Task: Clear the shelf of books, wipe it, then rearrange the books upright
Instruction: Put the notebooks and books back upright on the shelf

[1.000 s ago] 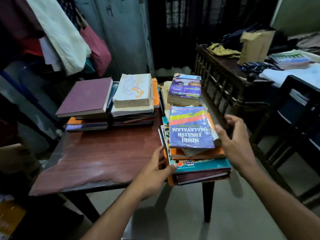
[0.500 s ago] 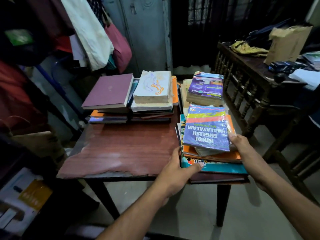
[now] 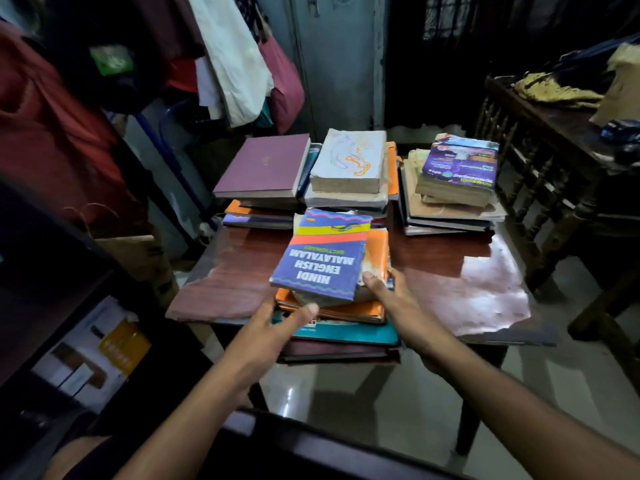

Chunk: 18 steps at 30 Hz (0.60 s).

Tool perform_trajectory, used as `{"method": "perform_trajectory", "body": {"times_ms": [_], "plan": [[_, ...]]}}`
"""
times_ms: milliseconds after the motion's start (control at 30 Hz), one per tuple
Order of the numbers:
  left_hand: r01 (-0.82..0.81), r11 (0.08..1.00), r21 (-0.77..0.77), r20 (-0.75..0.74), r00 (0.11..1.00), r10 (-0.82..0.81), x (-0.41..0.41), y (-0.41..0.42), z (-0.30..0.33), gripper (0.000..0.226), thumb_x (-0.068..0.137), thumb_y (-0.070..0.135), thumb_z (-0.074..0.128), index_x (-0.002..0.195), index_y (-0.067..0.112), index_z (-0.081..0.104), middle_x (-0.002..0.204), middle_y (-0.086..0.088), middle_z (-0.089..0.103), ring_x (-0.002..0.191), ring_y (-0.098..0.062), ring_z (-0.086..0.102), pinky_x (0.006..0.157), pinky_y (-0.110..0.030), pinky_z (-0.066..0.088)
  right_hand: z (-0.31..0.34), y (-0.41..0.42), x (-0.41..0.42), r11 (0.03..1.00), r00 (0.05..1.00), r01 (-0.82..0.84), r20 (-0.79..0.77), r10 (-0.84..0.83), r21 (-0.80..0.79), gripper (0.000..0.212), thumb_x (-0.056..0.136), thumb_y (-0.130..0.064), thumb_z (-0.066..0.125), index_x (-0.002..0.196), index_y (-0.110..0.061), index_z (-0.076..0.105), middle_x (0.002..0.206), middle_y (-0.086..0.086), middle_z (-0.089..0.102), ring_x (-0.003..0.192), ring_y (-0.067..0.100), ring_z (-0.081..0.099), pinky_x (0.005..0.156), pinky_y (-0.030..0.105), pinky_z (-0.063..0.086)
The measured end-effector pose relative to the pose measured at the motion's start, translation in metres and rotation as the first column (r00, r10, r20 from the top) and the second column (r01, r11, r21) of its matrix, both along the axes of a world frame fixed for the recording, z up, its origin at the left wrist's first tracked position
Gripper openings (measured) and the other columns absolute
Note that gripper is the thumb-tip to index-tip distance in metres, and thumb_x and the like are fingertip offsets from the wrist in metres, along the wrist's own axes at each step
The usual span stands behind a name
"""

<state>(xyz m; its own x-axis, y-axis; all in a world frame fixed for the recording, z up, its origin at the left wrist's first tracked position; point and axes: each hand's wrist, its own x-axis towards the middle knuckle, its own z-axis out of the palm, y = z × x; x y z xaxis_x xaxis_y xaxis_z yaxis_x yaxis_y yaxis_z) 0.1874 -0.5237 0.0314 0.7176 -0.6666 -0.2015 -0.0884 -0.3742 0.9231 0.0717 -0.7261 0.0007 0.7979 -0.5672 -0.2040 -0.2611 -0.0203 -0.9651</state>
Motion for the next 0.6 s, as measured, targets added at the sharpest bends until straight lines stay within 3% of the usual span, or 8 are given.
{"method": "perform_trajectory", "body": {"times_ms": [67, 133, 233, 300, 367, 467, 533, 600], "plan": [[-0.019, 1.0, -0.02, -0.023, 1.0, 0.018, 0.01, 0.017, 0.012, 0.057, 0.086, 0.065, 0.064, 0.132, 0.032, 0.062, 0.126, 0.014, 0.069, 0.121, -0.007, 0.062, 0.113, -0.038, 0.04, 0.004, 0.013, 0.02, 0.999, 0.999, -0.054, 0.002, 0.054, 0.004, 0.088, 0.069, -0.09, 0.055, 0.139, -0.04, 0.036, 0.13, -0.013, 0.061, 0.117, 0.012, 0.061, 0.106, 0.038, 0.045], [-0.109, 0.991, -0.075, -0.021, 0.994, 0.108, 0.019, 0.026, 0.028, 0.044, 0.097, 0.054, 0.055, 0.125, 0.023, 0.067, 0.117, 0.009, 0.074, 0.111, -0.008, 0.068, 0.098, -0.025, 0.049, 0.008, 0.019, 0.032, 0.994, 0.995, -0.103, 0.01, 0.103, 0.024, 0.067, 0.079, -0.078, 0.059, 0.13, -0.039, 0.041, 0.123, -0.016, 0.062, 0.111, 0.007, 0.062, 0.099, 0.032, 0.047], [-0.278, 0.958, -0.077, 0.051, 0.958, 0.282, 0.039, 0.02, 0.043, 0.042, 0.1, 0.055, 0.049, 0.11, 0.021, 0.07, 0.103, 0.007, 0.077, 0.095, -0.009, 0.073, 0.075, -0.02, 0.055, 0.014, 0.015, 0.04, 0.998, 0.997, -0.051, 0.063, 0.054, -0.048, 0.07, 0.082, -0.069, 0.065, 0.137, -0.029, 0.047, 0.131, -0.012, 0.059, 0.116, 0.005, 0.058, 0.104, 0.032, 0.043], [-0.264, 0.965, -0.012, 0.058, 0.963, 0.264, 0.048, 0.011, 0.049, 0.044, 0.096, 0.062, 0.051, 0.106, 0.023, 0.07, 0.102, 0.008, 0.077, 0.095, -0.01, 0.073, 0.089, -0.034, 0.058, 0.027, 0.008, 0.041, 0.982, 0.992, 0.007, 0.127, 0.018, -0.188, 0.057, 0.095, -0.048, 0.063, 0.143, -0.026, 0.044, 0.128, -0.017, 0.049, 0.12, 0.002, 0.047, 0.102, 0.026, 0.034], [-0.214, 0.974, 0.073, 0.123, 0.971, 0.204, 0.056, 0.0, 0.045, 0.039, 0.093, 0.063, 0.057, 0.103, 0.028, 0.071, 0.101, 0.012, 0.076, 0.098, -0.011, 0.071, 0.097, -0.043, 0.054, 0.042, 0.002, 0.042, 0.97, 0.99, -0.012, 0.13, 0.045, -0.243, 0.036, 0.098, -0.045, 0.059, 0.13, -0.028, 0.053, 0.122, -0.02, 0.056, 0.116, 0.002, 0.051, 0.096, 0.025, 0.036], [-0.232, 0.961, 0.148, 0.346, 0.923, 0.17, 0.053, -0.014, 0.034, 0.038, 0.088, 0.059, 0.062, 0.102, 0.025, 0.072, 0.1, 0.012, 0.075, 0.1, -0.016, 0.069, 0.094, -0.042, 0.054, 0.051, 0.006, 0.047, 0.919, 0.987, -0.151, -0.001, 0.162, -0.364, 0.038, 0.099, -0.049, 0.054, 0.115, -0.018, 0.069, 0.112, -0.002, 0.069, 0.108, 0.019, 0.062, 0.091, 0.036, 0.045], [-0.236, 0.949, 0.21, 0.484, 0.868, 0.109, 0.044, -0.02, 0.03, 0.043, 0.076, 0.066, 0.058, 0.102, 0.032, 0.069, 0.104, 0.011, 0.074, 0.104, -0.021, 0.065, 0.092, -0.042, 0.053, 0.05, 0.014, 0.05, 0.868, 0.984, -0.179, -0.062, 0.169, -0.462, 0.034, 0.098, -0.047, 0.056, 0.119, -0.024, 0.07, 0.116, 0.002, 0.067, 0.114, 0.024, 0.058, 0.1, 0.04, 0.043], [-0.25, 0.948, 0.196, 0.451, 0.881, 0.139, 0.035, -0.021, 0.027, 0.041, 0.07, 0.067, 0.06, 0.099, 0.037, 0.062, 0.106, 0.013, 0.073, 0.104, -0.02, 0.064, 0.092, -0.042, 0.053, 0.053, 0.021, 0.048, 0.846, 0.983, -0.18, -0.069, 0.168, -0.502, 0.033, 0.098, -0.042, 0.059, 0.126, -0.028, 0.067, 0.124, 0.001, 0.066, 0.118, 0.022, 0.055, 0.106, 0.039, 0.04]]}}
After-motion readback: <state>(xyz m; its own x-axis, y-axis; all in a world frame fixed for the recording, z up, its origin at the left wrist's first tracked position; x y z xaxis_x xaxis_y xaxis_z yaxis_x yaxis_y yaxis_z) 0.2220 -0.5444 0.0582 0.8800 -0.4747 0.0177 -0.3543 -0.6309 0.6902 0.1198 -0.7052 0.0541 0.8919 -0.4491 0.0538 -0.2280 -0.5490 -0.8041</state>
